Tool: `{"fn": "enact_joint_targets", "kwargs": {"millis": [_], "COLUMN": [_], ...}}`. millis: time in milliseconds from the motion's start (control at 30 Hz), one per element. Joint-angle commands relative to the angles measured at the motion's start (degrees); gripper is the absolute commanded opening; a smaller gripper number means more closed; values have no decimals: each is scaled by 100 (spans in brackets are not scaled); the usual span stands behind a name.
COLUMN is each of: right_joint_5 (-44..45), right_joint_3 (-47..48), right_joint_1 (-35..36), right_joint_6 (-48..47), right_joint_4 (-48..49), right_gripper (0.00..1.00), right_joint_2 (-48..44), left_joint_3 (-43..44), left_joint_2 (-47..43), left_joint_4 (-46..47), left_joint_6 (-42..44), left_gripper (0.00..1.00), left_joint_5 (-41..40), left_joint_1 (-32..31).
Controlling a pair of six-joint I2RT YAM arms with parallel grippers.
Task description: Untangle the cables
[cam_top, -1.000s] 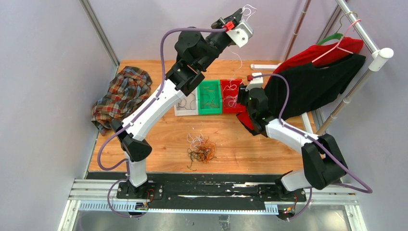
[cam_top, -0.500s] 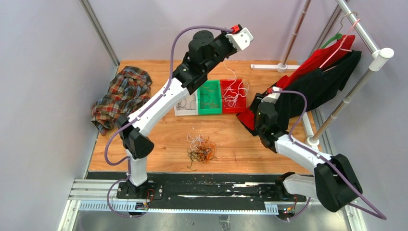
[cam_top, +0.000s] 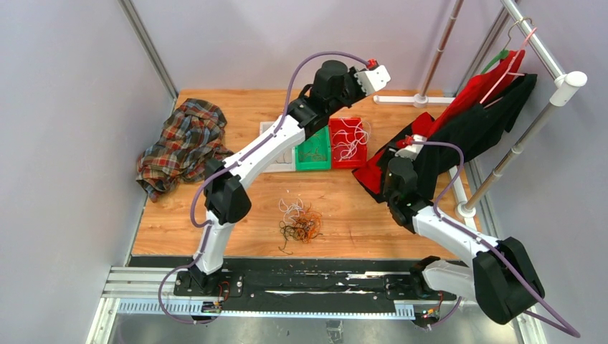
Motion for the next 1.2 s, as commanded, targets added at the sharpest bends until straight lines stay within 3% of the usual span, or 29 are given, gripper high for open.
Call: {"fn": "enact_joint_targets", "kwargs": {"millis": [0,133,367,933,967,1067,1167], "right_joint_5": [214,157,121,10,-7,-72,-110], "right_joint_3": [-142,-144,-120,-115,-115,-133,-132], "right_joint_1": [-72,-72,-72,-72,-76,-72,-69], "right_joint_6": [-39,-54,-140,-322,-319,-285,-240], "right_joint_4": [227,258,256,190,176,160,157], "right_gripper": [54,53,52,51,51,51,51], "right_joint_2": [-86,-52,-78,-203,-213,-192,-165], "left_joint_3": [463,519,131,262,258,355,464], "left_joint_2": [232,409,410,1157,1176,1175,1153], "left_joint_4": [72,-148,-1334,-2074,-2099,-2175,-2271], "left_joint_6": [176,229,-45,-202,-203,-163,9], "left_gripper": [0,0,0,0,3,30,49], "left_joint_5": [-195,-203,520,483,443,408,272], "left_joint_1": [103,170,180,112,98,92,92]}}
